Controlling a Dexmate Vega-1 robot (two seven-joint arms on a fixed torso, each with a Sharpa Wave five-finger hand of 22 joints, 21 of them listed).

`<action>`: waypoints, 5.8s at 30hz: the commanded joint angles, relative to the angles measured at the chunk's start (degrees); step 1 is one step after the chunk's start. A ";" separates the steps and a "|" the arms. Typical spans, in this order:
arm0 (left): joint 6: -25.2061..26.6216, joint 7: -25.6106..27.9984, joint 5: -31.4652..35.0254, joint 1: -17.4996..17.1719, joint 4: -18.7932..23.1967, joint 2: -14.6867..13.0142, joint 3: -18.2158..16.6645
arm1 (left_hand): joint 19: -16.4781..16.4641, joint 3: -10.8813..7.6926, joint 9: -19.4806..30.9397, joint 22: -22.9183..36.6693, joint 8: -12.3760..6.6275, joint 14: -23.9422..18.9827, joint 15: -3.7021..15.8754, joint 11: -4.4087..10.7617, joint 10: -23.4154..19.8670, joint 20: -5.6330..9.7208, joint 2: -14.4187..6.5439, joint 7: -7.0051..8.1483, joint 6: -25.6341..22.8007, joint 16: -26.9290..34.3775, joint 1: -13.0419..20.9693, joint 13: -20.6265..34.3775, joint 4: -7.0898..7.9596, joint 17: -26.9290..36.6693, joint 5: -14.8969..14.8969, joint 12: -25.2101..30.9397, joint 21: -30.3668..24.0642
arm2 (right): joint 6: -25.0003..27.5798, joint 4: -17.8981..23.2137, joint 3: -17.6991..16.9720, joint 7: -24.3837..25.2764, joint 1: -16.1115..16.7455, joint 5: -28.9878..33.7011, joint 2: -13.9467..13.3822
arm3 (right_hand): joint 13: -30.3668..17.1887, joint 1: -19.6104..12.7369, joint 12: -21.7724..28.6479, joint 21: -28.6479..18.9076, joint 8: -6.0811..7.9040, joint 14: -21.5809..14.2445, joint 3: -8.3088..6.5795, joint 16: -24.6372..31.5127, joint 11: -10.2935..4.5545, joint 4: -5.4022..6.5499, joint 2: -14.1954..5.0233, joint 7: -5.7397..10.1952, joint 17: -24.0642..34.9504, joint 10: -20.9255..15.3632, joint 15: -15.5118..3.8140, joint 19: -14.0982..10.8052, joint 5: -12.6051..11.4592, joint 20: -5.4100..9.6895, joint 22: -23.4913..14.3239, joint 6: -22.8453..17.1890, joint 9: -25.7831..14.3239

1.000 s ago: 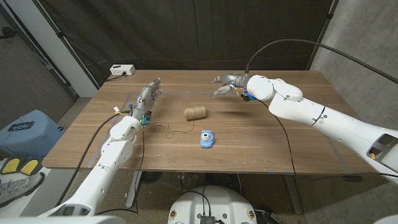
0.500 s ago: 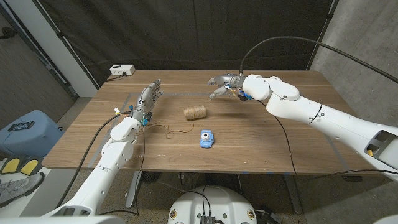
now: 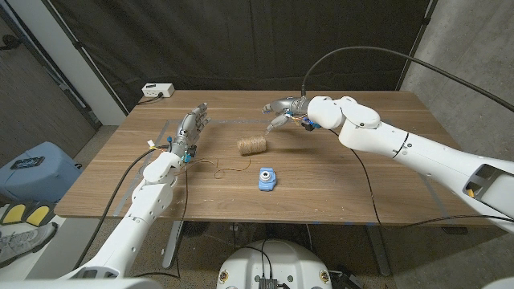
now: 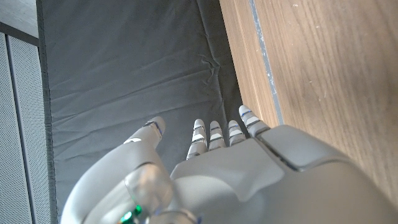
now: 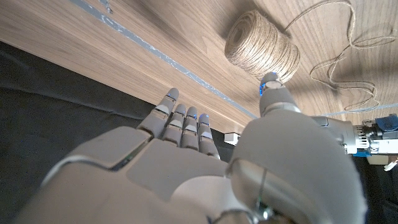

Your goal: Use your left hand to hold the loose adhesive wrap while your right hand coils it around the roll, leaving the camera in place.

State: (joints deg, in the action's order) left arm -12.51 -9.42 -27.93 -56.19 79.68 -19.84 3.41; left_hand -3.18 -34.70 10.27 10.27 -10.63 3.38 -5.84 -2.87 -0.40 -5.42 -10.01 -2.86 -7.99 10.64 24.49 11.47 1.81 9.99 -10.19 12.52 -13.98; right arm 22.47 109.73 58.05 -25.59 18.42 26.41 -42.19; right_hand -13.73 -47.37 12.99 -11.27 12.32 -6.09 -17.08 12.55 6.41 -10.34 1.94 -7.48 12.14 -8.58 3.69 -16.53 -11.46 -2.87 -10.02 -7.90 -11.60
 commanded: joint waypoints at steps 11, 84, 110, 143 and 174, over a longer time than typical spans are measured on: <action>-0.51 -0.01 -0.55 -0.34 -0.58 0.48 -0.85 | -0.36 0.05 0.22 0.14 -0.36 -0.34 -0.19 0.00 -0.16 -0.30 -0.16 -0.22 -0.85 0.15 -1.37 0.11 1.07 0.52 -0.11 0.26 0.28 | 0.27 -1.90 2.72 -3.06 -1.97 3.03 3.04 | -0.45 -1.33 0.50 0.10 0.41 0.16 -0.64 0.09 -0.34 0.27 0.45 0.19 0.50 -0.99 0.12 0.48 -0.12 -0.43 -0.10 -1.04 -0.23; -0.35 0.24 -0.57 -1.03 -0.71 1.98 -1.34 | -0.74 -0.13 0.24 0.17 -0.41 -0.71 -0.39 0.05 -0.59 -0.33 0.00 -0.22 -2.09 0.13 -3.95 0.10 2.94 0.46 0.08 0.25 0.85 | -3.29 -14.44 9.12 -6.16 -6.47 7.32 9.97 | -1.60 -4.36 2.41 -0.34 2.03 -2.71 -2.67 1.78 -5.46 0.89 2.17 6.00 2.06 -7.68 -4.27 -0.26 -0.90 1.02 -0.15 -7.35 -0.23; -0.92 -0.56 -1.60 -2.35 -0.47 1.67 -2.48 | -0.76 -0.50 0.27 0.17 -0.37 -0.75 -0.42 0.04 -0.54 -0.40 -0.01 -0.27 -2.39 0.03 -4.27 0.09 2.98 0.36 0.07 0.18 1.05 | 0.36 -14.70 11.66 -7.51 -6.72 9.38 12.72 | -2.19 -6.28 3.51 -0.55 2.56 -4.89 -3.81 2.46 -6.00 0.63 2.30 6.10 2.30 -10.41 -4.96 -1.07 -1.24 1.09 -0.15 -9.61 -0.32; 0.17 0.15 -0.94 -2.75 0.28 2.00 -2.80 | -0.93 -1.02 0.31 0.19 -0.42 -0.77 -0.41 -0.03 -0.49 -0.46 0.02 -0.31 -2.91 -0.06 -4.61 0.08 2.95 0.28 0.06 0.10 1.22 | -3.74 -19.05 12.43 -4.44 -6.92 9.40 13.92 | -3.06 -7.16 4.98 -0.85 3.14 -8.41 -4.77 3.37 -6.90 1.02 2.85 7.15 2.63 -13.61 -6.82 -2.61 -1.42 1.85 -0.16 -12.71 -0.54; 0.43 0.03 -0.90 -2.10 -0.53 2.22 -2.58 | -1.25 -1.51 0.36 0.20 -0.45 -0.79 -0.46 -0.06 -0.62 -0.56 -0.04 -0.49 -3.40 -0.09 -4.92 0.08 2.97 0.25 0.07 0.11 1.28 | -4.47 -18.99 11.85 -0.63 -5.35 10.43 13.11 | -5.30 -9.03 10.92 -1.20 5.39 -16.68 -7.14 4.90 -10.15 1.18 3.48 11.35 3.71 -23.87 -11.18 -6.04 -2.25 3.36 -0.19 -21.49 -1.12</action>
State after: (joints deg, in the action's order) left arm -12.17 -9.45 -29.03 -58.70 79.48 -17.79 0.54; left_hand -4.21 -35.65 10.54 10.25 -10.63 2.97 -6.24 -2.66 -0.61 -5.83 -10.01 -3.48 -10.86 10.64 20.12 11.48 4.82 10.14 -10.19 12.52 -12.66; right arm 17.78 89.64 70.23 -27.16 12.50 36.25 -28.39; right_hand -18.75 -56.05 23.31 -12.15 17.05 -22.06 -23.74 17.13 -3.64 -9.25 5.91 3.57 15.58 -31.13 -2.49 -22.09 -13.34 0.61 -9.99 -28.40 -12.67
